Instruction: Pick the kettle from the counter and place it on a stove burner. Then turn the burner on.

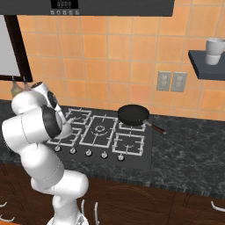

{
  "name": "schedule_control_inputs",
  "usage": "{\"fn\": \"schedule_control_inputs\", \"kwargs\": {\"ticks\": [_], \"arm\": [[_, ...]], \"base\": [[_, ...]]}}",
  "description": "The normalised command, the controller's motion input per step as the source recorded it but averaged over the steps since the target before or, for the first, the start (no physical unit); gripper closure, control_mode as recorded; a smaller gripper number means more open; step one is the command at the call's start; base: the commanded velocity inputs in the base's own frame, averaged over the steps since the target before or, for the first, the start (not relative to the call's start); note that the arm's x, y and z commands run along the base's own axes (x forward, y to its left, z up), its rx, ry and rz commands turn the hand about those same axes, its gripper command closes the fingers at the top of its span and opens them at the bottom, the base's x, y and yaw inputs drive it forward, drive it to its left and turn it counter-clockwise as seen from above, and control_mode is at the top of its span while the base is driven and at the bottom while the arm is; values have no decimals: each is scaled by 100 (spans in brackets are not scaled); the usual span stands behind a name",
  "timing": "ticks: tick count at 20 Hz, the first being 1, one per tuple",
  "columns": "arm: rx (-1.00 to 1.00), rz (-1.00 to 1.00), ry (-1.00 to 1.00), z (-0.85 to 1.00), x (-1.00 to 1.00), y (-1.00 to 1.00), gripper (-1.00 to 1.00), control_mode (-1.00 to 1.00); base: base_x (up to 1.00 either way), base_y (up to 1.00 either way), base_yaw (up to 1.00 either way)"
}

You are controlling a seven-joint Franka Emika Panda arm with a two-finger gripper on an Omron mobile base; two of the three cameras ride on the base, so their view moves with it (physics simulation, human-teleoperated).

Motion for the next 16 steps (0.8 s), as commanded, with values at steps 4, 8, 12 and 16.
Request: {"fn": "schedule_control_inputs", "kwargs": {"ticks": [4,8,12,16], "arm": [[-2,21,-14,22,0,0,-100,-100],[-3,13,-9,40,-13,0,-100,-100],[-3,10,-1,37,-33,0,-100,-100],[-4,12,4,11,-46,3,-100,-100]], "base": [[0,0,0],[0,0,0],[0,0,0],[0,0,0]]}}
